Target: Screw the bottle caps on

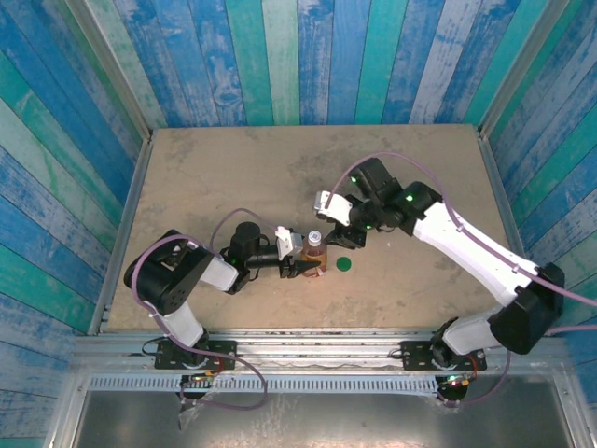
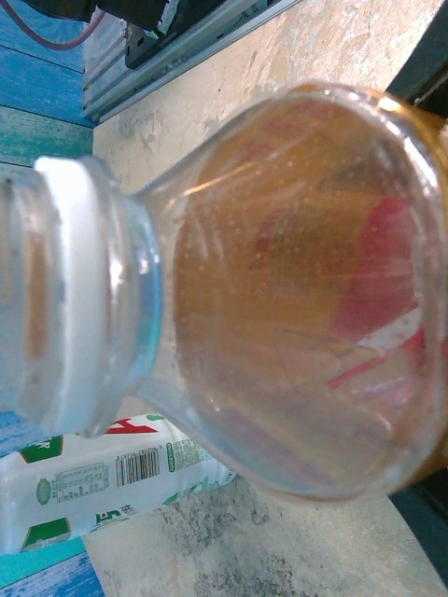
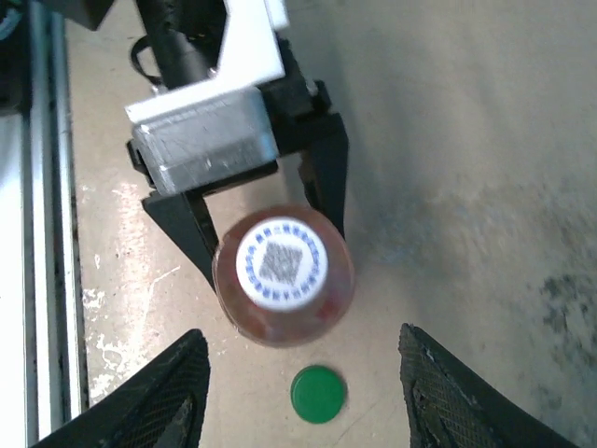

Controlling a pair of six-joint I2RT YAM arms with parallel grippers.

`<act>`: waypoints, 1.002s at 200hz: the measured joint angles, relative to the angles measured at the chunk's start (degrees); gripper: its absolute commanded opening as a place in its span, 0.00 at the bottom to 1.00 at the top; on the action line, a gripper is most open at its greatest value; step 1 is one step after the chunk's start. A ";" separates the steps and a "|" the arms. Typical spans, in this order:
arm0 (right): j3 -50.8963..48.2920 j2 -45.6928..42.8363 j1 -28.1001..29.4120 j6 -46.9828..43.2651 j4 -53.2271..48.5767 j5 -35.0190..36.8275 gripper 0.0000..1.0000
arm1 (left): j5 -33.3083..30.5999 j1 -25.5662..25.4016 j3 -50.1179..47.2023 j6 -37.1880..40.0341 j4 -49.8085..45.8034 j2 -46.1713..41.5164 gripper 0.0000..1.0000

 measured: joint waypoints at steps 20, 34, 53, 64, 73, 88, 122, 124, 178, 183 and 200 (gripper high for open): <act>4.13 4.42 -0.07 -3.67 -2.69 -1.86 0.54 | -0.02 0.00 0.00 0.00 0.00 0.00 0.63; 6.14 6.69 -0.13 -5.60 -4.72 -2.80 0.53 | -0.04 0.00 0.00 0.00 0.00 0.00 0.63; 7.74 8.55 -0.24 -7.39 -6.99 -3.74 0.51 | -0.04 0.00 0.00 0.00 0.00 0.00 0.63; 8.17 9.14 -0.24 -8.02 -7.89 -4.26 0.50 | -0.07 0.00 0.00 0.00 -0.02 0.00 0.63; 8.41 9.42 -0.24 -8.37 -8.44 -4.79 0.49 | -0.07 0.00 0.00 0.00 -0.02 0.00 0.63; 8.72 9.73 -0.24 -8.70 -9.03 -5.22 0.46 | -0.07 0.00 0.00 0.02 -0.02 0.00 0.63; 9.81 10.69 -0.24 -8.87 -9.79 -5.99 0.42 | -0.07 0.00 0.00 0.02 -0.02 0.00 0.63; 9.86 10.75 -0.24 -8.87 -9.84 -6.08 0.42 | -0.07 0.00 0.00 0.02 -0.02 0.00 0.63; 10.49 12.15 -0.24 -8.39 -10.12 -6.47 0.36 | -0.04 0.00 0.00 0.04 -0.02 0.00 0.63; 10.49 12.20 -0.24 -8.35 -10.12 -6.47 0.36 | -0.07 0.00 0.00 0.04 -0.04 0.00 0.63; 10.49 12.22 -0.24 -8.15 -10.12 -6.47 0.36 | -0.04 0.00 0.00 0.04 -0.04 0.00 0.63</act>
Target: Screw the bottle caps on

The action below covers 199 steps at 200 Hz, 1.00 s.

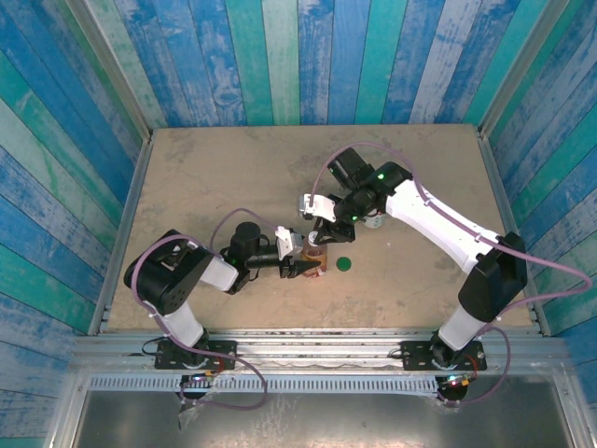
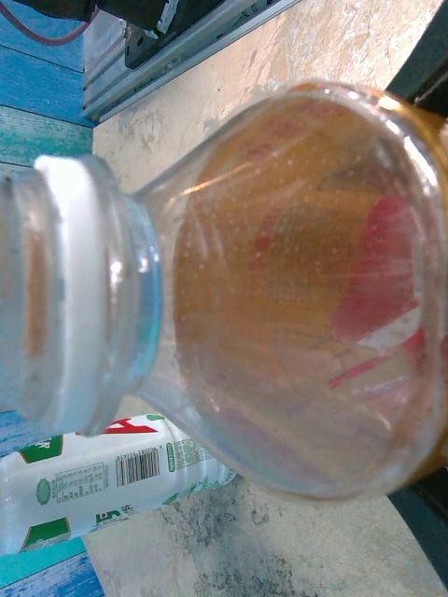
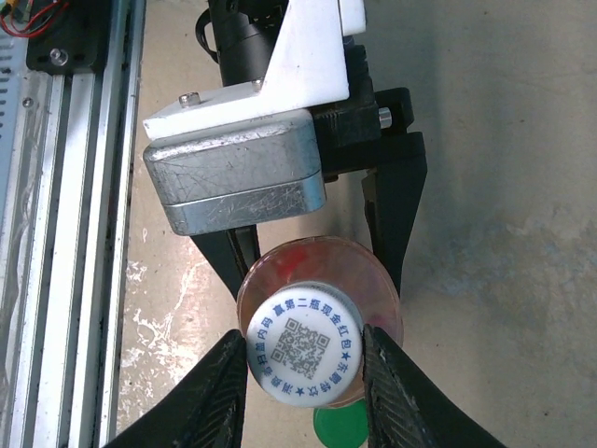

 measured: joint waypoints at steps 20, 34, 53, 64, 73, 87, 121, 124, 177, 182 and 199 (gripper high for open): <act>0.02 0.00 0.00 0.28 0.00 0.04 0.36 | 0.00 0.00 0.00 0.02 0.00 0.00 0.63; 0.02 0.00 0.00 0.44 0.00 0.15 0.35 | 0.00 0.00 0.00 0.02 -0.02 0.00 0.63; 0.09 0.00 0.02 0.83 0.00 0.31 0.33 | 0.00 0.00 0.00 0.02 -0.04 0.00 0.63; 0.24 0.07 0.02 1.03 -0.04 0.44 0.32 | 0.00 0.00 0.00 0.00 -0.07 0.00 0.63; 0.37 0.17 0.04 1.29 -0.13 0.55 0.31 | 0.00 0.02 0.00 0.00 -0.09 0.00 0.63; 0.44 0.20 0.09 1.84 -0.22 0.76 0.30 | -0.02 0.02 0.00 0.00 -0.09 0.00 0.63; 0.22 0.04 0.66 6.29 0.55 1.95 0.26 | -0.28 0.02 0.00 -0.24 -0.11 -0.02 0.63; 0.04 -0.07 0.74 6.88 0.79 2.14 0.26 | -0.33 0.04 0.00 -0.31 -0.11 -0.02 0.63; -6.73 -5.88 5.25 26.32 8.66 12.55 0.26 | -0.46 0.07 0.00 -0.48 -0.07 0.00 0.63; -7.58 -6.58 5.95 28.94 9.64 14.05 0.26 | -0.44 0.07 0.00 -0.48 -0.07 0.00 0.63; -10.58 -8.85 8.50 37.20 13.27 19.56 0.26 | -0.46 0.07 0.00 -0.55 -0.07 0.00 0.63</act>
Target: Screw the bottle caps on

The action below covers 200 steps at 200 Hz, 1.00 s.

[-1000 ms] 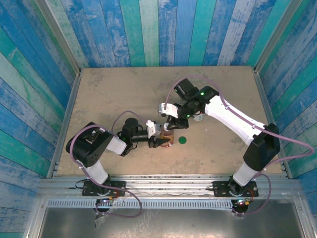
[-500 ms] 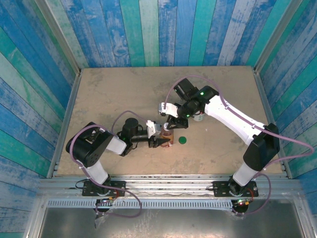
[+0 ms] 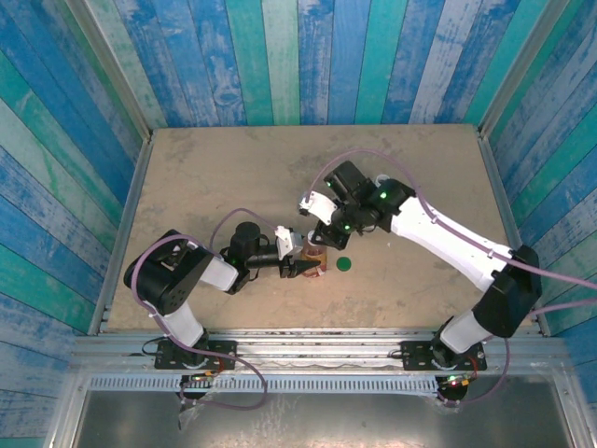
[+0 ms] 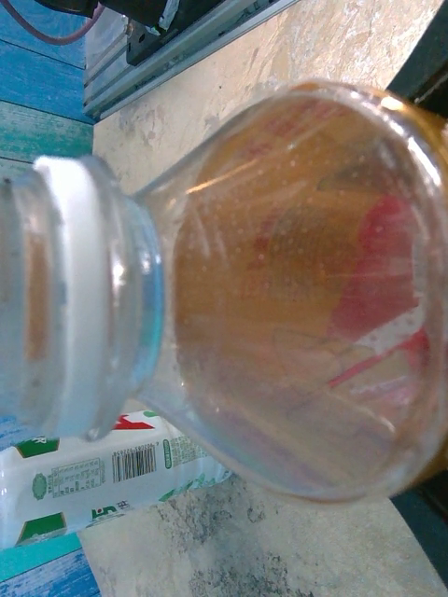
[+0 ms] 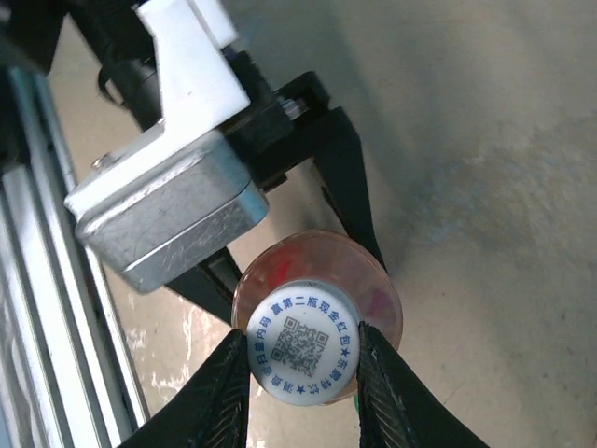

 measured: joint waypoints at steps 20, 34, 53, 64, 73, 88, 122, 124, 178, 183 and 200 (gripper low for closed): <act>-2.91 -2.10 3.91 9.79 3.26 8.24 0.24 | 0.02 0.02 0.00 0.00 0.02 0.00 0.63; -3.87 -2.60 6.47 16.13 4.50 13.70 0.24 | 0.04 0.04 0.00 -0.11 0.04 0.00 0.63; -4.20 -2.60 8.48 21.66 5.20 18.49 0.28 | 0.04 0.11 0.00 -0.37 0.04 -0.02 0.63; -4.22 -2.58 8.90 23.54 5.27 20.00 0.32 | 0.00 0.09 0.00 -0.57 0.07 -0.02 0.63; -4.22 -2.58 9.16 24.20 5.29 20.68 0.36 | -0.04 0.09 0.00 -0.66 0.09 0.00 0.63; -4.22 -2.49 9.22 23.91 5.16 20.98 0.47 | -0.15 0.04 0.00 -0.72 0.15 -0.02 0.63; -4.22 -3.26 9.16 15.63 5.60 19.23 0.63 | -0.17 0.04 -0.02 -0.70 0.20 -0.02 0.63; -4.22 -3.39 9.16 14.93 5.62 19.19 0.64 | -0.17 0.04 -0.02 -0.70 0.20 -0.02 0.63; -4.24 -9.29 2.86 -11.37 5.44 2.93 0.67 | 0.22 0.04 -0.37 -0.24 0.70 -0.02 0.63; -4.24 -9.42 1.70 -13.86 5.27 0.48 0.67 | 0.22 0.04 -0.37 -0.11 0.70 -0.02 0.63; -3.19 -8.28 -1.90 -23.12 2.56 -6.73 0.64 | 0.22 0.04 -0.39 0.11 0.66 -0.07 0.63</act>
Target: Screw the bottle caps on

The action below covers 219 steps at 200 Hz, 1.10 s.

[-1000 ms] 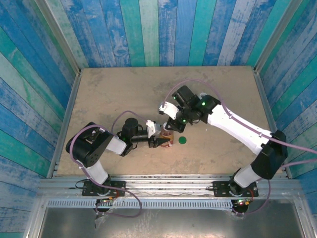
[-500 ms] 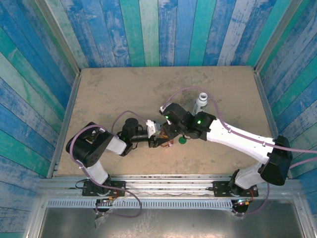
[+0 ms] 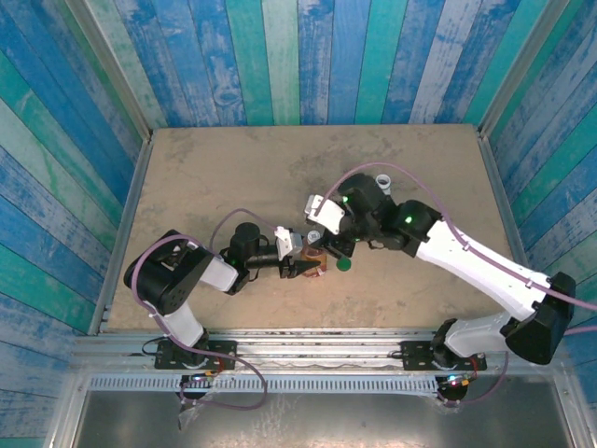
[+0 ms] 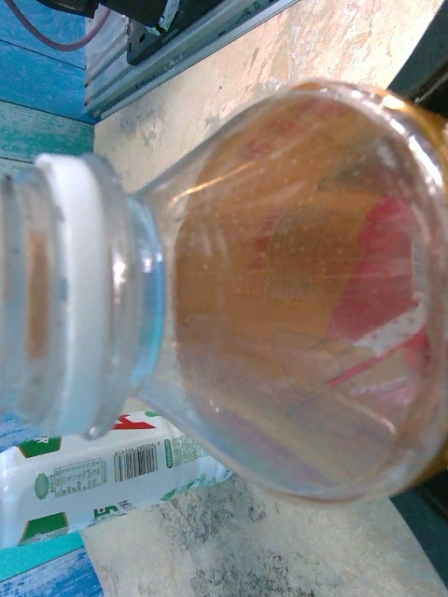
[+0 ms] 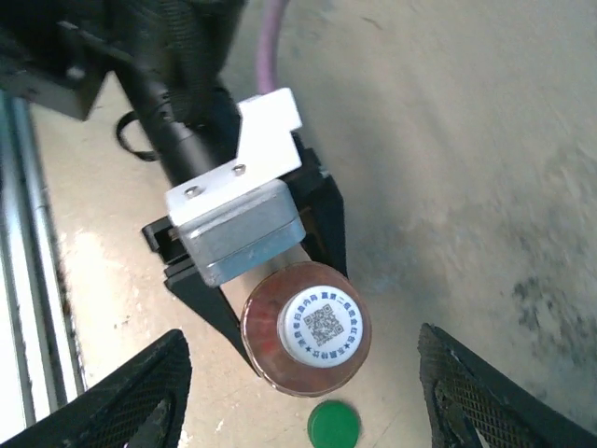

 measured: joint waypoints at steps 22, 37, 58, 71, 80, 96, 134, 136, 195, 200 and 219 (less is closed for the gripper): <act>5.81 5.99 -2.58 -9.42 -6.51 -5.20 0.59 | 0.00 0.00 -0.02 0.22 -0.07 -0.04 0.63; 10.21 10.80 -3.08 -14.36 -10.14 -7.02 0.55 | -0.02 0.00 -0.04 0.24 -0.07 -0.07 0.63; 13.64 15.50 -3.15 -18.82 -14.08 -8.44 0.51 | -0.02 0.00 -0.07 0.37 -0.09 -0.07 0.63; 14.58 17.29 -3.17 -20.48 -15.96 -8.59 0.48 | 0.00 0.00 -0.04 0.39 -0.09 -0.07 0.63; 14.84 17.99 -3.17 -21.27 -16.68 -8.59 0.46 | 0.00 0.00 -0.07 0.44 -0.09 -0.07 0.63; 15.13 18.36 -3.23 -22.01 -17.25 -8.59 0.43 | 0.04 -0.07 -0.07 0.70 -0.07 -0.07 0.63; 15.58 18.38 -3.52 -22.84 -18.36 -8.92 0.51 | 0.07 -0.11 -0.07 0.85 -0.07 -0.07 0.63; 15.61 18.38 -3.52 -22.82 -18.43 -8.94 0.51 | 0.07 -0.11 -0.07 0.85 -0.07 -0.07 0.63; 16.44 18.53 -3.58 -21.81 -18.73 -8.96 0.49 | 0.04 -0.11 -0.07 0.83 -0.11 -0.07 0.63; 16.46 18.53 -3.58 -21.68 -18.71 -8.96 0.49 | 0.04 -0.11 -0.07 0.83 -0.11 -0.07 0.63; 16.48 18.53 -3.58 -21.18 -18.60 -8.96 0.46 | 0.04 -0.11 -0.07 0.83 -0.11 -0.07 0.63</act>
